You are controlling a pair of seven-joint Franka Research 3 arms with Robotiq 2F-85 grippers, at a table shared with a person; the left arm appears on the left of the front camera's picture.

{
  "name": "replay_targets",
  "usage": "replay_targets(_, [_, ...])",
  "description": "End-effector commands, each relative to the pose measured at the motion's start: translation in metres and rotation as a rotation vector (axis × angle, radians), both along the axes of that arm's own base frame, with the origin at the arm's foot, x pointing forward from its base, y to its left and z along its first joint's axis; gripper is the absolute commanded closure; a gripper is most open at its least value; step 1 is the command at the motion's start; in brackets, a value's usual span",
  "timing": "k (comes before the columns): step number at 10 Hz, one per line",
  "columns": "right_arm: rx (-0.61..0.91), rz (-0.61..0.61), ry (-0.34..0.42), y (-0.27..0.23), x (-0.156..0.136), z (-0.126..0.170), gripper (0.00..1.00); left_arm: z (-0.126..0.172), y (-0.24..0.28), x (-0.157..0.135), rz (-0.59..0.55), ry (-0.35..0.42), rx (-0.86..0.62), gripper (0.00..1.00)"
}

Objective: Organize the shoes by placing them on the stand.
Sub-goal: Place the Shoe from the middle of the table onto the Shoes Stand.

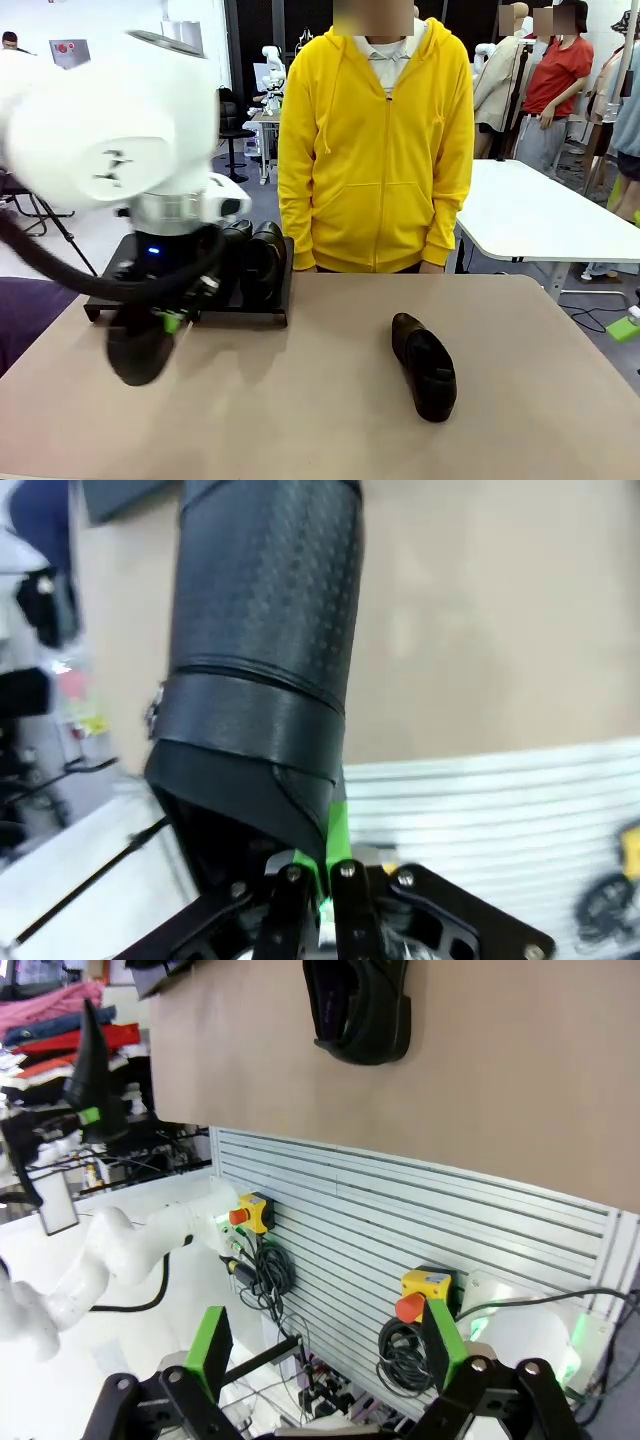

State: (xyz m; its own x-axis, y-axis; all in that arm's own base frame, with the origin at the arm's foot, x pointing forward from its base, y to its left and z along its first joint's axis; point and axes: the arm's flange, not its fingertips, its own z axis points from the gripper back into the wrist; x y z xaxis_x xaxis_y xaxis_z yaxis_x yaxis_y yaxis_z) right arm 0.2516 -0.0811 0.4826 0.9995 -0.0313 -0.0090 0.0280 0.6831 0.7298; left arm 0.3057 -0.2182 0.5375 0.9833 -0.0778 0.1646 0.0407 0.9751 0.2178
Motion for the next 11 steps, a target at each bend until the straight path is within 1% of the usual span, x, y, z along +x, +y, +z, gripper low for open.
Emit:
replay_targets(1, [0.01,0.015,-0.017,-0.002,-0.001,0.002,0.0,-0.006,0.07,0.012,0.074,-0.045,-0.018,1.0])
replay_targets(2, [0.01,0.015,-0.017,-0.002,-0.001,0.002,0.0,-0.008,0.104,0.019,0.111,-0.008,-0.064,1.0])
replay_targets(3, [0.01,0.015,-0.017,-0.002,-0.001,0.002,0.0,-0.01,0.134,0.027,0.182,0.031,-0.102,1.0])
replay_targets(4, [0.01,0.015,-0.017,-0.002,-0.001,0.002,0.0,-0.016,0.158,0.034,0.244,0.032,-0.17,1.0])
replay_targets(5, [0.01,0.015,-0.017,-0.002,-0.001,0.002,0.0,-0.008,0.119,0.019,0.16,0.013,-0.054,1.0])
replay_targets(11, [0.01,0.015,-0.017,-0.002,-0.001,0.002,0.0,-0.008,0.119,0.019,0.16,0.013,-0.054,1.0])
